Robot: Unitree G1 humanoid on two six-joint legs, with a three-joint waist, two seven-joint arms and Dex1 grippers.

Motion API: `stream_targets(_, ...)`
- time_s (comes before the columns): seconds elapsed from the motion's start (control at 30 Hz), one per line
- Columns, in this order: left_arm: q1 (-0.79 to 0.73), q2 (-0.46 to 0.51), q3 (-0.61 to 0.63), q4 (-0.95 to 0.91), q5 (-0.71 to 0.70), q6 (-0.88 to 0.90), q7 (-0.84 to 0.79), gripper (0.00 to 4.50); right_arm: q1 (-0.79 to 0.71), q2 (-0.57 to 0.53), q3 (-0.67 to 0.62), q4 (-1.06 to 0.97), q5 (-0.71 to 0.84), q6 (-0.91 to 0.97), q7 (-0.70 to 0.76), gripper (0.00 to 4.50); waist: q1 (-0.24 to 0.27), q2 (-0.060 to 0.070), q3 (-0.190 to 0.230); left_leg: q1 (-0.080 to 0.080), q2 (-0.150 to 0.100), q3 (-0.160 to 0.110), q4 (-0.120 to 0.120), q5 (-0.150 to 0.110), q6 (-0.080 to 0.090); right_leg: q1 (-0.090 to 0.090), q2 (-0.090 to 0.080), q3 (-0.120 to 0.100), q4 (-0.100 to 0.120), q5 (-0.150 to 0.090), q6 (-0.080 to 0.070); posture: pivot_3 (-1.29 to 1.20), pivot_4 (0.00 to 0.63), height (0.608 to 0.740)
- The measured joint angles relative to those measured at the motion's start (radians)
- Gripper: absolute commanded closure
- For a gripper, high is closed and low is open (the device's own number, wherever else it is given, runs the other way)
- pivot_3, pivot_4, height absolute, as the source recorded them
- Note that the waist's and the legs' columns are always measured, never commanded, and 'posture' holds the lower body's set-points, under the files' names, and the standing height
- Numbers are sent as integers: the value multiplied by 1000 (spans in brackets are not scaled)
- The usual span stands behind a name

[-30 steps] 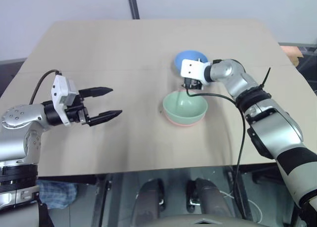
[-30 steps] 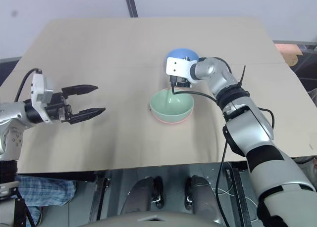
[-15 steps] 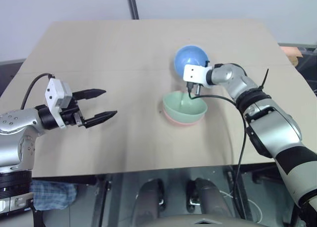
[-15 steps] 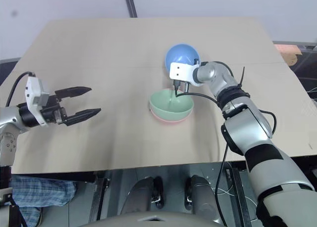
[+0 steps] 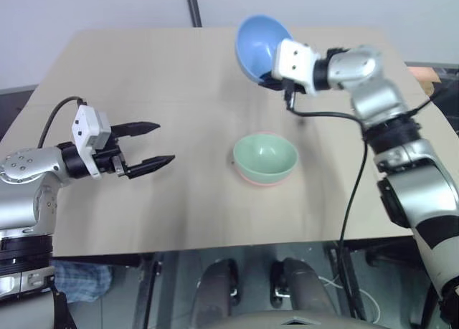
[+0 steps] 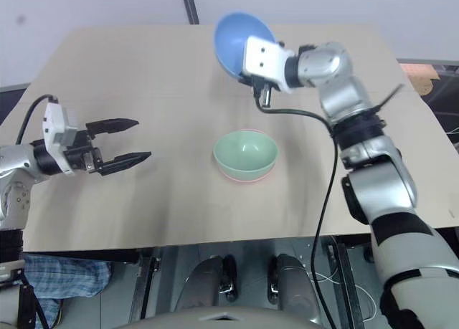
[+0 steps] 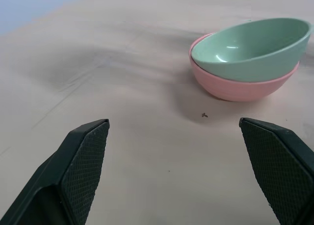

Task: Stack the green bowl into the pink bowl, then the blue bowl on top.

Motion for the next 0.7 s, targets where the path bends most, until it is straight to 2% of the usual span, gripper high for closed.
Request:
stream_targets(0.03, 0, 0, -3, 3, 0, -2, -1, 0, 15, -7, 0, -41, 15, 37, 17, 4286, 0, 0, 0, 0, 0, 0, 0, 0, 0, 0, 0, 0, 0, 0, 0, 0, 150, 740)
stream_targets(0.07, -15, -3, -20, 5, 1, -7, -3, 0, 70, -53, 0, -166, 61, 140, 61, 4286, 5, 0, 0, -1, -1, -1, 0, 0, 0, 0, -1, -1, 0, 0, 0, 0, 150, 740)
stream_targets(0.23, -29, -5, -31, 44, 11, -18, -19, 0, 223, -208, 5, -532, 214, 408, 193, 4286, 14, 0, 0, 0, 0, -1, 1, 0, 0, 0, 0, -1, 1, 0, 0, 0, 150, 740)
stream_targets(0.37, -61, -12, -58, 59, 19, -29, -31, 0, 351, -319, 17, -775, 305, 529, 236, 4286, 21, 0, 0, 0, 0, -2, 1, 0, 0, 1, 0, -2, 0, -1, 1, 0, 150, 740)
stream_targets(0.5, -66, -16, -64, 71, 20, -30, -36, 0, 417, -373, 29, -871, 349, 579, 243, 4286, 18, 0, 0, 0, 0, -1, 2, 0, 0, 1, 0, -2, 0, -2, 4, 0, 150, 740)
stream_targets(0.6, -80, -17, -64, 73, 21, -37, -43, 0, 415, -369, 29, -883, 353, 595, 211, 3439, 19, 0, 0, 1, 0, -2, 2, 0, 0, 1, 0, -2, 1, -3, 4, 0, 150, 740)
stream_targets(0.7, -88, -17, -66, 89, 23, -44, -50, 0, 388, -334, 30, -875, 347, 612, 143, 2110, 19, 0, 0, 1, 0, -1, 2, 0, 0, 1, 0, -2, 1, -3, 4, 0, 150, 740)
